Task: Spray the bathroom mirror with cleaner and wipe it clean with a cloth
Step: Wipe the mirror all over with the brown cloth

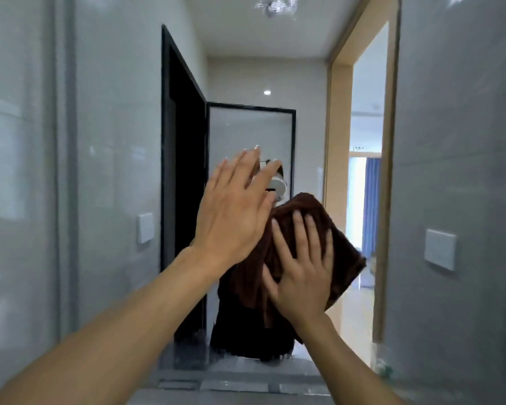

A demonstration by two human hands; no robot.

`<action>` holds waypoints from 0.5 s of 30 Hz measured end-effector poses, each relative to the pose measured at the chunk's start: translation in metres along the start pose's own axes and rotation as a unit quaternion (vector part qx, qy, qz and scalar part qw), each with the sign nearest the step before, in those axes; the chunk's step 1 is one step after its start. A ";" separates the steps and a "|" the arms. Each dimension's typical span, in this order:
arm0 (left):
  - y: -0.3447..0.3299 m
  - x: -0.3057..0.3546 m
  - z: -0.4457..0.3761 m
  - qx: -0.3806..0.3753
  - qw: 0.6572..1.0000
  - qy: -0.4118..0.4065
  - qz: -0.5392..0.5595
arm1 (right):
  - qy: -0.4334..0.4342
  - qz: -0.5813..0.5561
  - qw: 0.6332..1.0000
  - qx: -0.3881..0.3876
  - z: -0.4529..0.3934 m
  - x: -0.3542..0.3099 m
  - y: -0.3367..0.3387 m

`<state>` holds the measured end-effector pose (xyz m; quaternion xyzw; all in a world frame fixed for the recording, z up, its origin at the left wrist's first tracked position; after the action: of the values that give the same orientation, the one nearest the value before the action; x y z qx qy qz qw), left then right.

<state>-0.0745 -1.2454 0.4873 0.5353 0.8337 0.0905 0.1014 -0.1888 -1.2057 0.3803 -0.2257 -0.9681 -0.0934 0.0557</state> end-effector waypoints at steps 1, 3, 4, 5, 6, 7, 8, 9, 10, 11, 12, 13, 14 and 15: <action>0.012 -0.021 0.006 0.004 1.000 0.012 -0.002 | 0.014 -0.018 1.000 -0.008 -0.012 -0.033 -0.009; 0.034 -0.066 0.021 0.005 0.999 0.038 -0.014 | 0.042 -0.055 0.997 -0.027 -0.037 -0.098 -0.027; 0.045 -0.088 0.028 0.005 0.998 0.052 -0.023 | 0.053 -0.074 0.995 -0.034 -0.051 -0.129 -0.035; 0.056 -0.111 0.036 0.010 0.997 0.067 -0.034 | 0.064 -0.097 0.992 -0.039 -0.064 -0.157 -0.041; 0.067 -0.133 0.044 0.020 0.996 0.082 -0.042 | 0.074 -0.119 0.989 -0.042 -0.077 -0.183 -0.045; 0.077 -0.155 0.053 0.032 0.993 0.100 -0.044 | 0.082 -0.137 0.986 -0.044 -0.090 -0.205 -0.049; 0.085 -0.176 0.061 0.046 0.991 0.120 -0.036 | 0.087 -0.152 0.984 -0.044 -0.103 -0.222 -0.052; 0.092 -0.194 0.069 0.057 0.988 0.141 -0.016 | 0.088 -0.167 0.981 -0.045 -0.116 -0.235 -0.055; 0.096 -0.210 0.077 0.066 0.984 0.165 0.014 | 0.086 -0.193 0.976 -0.048 -0.128 -0.246 -0.057; 0.097 -0.222 0.083 0.073 0.978 0.188 0.050 | 0.085 -0.231 0.968 -0.052 -0.139 -0.254 -0.057; 0.096 -0.229 0.088 0.078 0.972 0.205 0.083 | 0.083 -0.280 0.955 -0.057 -0.149 -0.259 -0.057; 0.093 -0.232 0.089 0.080 0.967 0.216 0.111 | 0.078 -0.336 0.936 -0.064 -0.156 -0.262 -0.055; 0.088 -0.234 0.088 0.081 0.962 0.223 0.133 | 0.071 -0.391 0.915 -0.076 -0.163 -0.262 -0.055; 0.083 -0.233 0.085 0.083 0.958 0.232 0.149 | 0.065 -0.439 0.892 -0.090 -0.167 -0.260 -0.054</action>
<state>0.1156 -1.4203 0.4433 0.6246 0.7494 0.1568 -0.1539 0.0299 -1.3983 0.4965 0.2250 -0.9501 -0.2097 0.0515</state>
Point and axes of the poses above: each hand's wrist, its own z-axis away from the middle knuckle, its own y-axis out of the back of the hand, x = y × z, the point moved 10 cm from there along -z, towards the middle knuckle, and after that the axes turned 5 degrees about y, right-handed, at the moved point
